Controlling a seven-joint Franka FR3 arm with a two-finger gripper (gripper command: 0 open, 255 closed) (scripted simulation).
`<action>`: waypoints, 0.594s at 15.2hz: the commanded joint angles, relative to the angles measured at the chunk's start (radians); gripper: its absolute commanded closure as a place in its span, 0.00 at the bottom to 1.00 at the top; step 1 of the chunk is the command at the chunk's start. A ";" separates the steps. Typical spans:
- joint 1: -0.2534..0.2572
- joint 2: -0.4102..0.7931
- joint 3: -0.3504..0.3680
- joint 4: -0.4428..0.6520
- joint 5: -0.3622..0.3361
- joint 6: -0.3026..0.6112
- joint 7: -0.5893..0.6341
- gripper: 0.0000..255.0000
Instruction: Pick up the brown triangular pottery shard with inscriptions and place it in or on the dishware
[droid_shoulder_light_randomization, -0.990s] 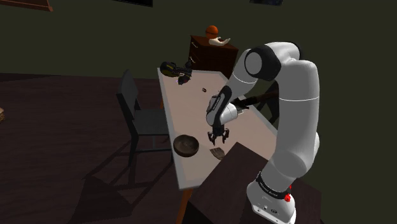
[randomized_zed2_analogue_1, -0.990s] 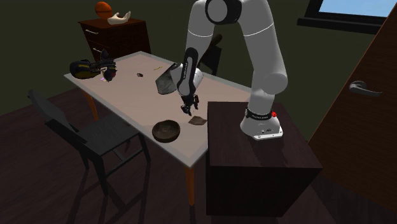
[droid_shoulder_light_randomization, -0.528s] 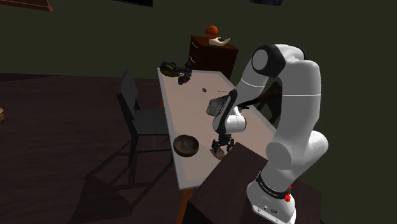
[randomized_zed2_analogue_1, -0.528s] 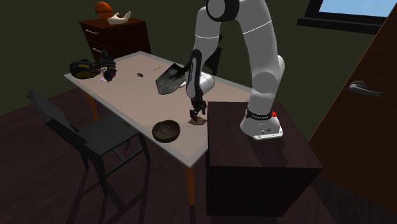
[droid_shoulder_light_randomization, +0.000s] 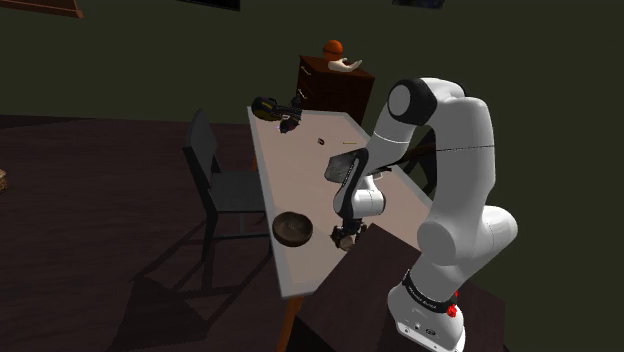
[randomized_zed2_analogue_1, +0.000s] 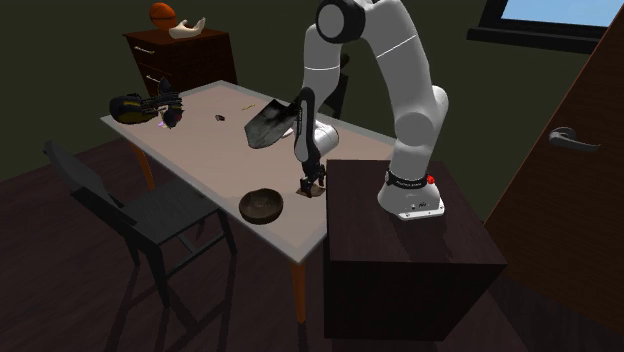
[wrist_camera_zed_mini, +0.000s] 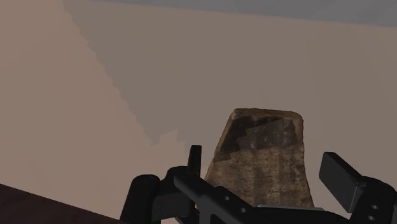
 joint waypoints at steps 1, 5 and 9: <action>-0.001 0.005 0.000 -0.001 0.001 0.002 0.000 0.00; -0.001 0.005 0.000 -0.001 0.000 0.002 0.000 0.00; -0.001 0.006 0.000 0.000 0.000 0.002 0.000 1.00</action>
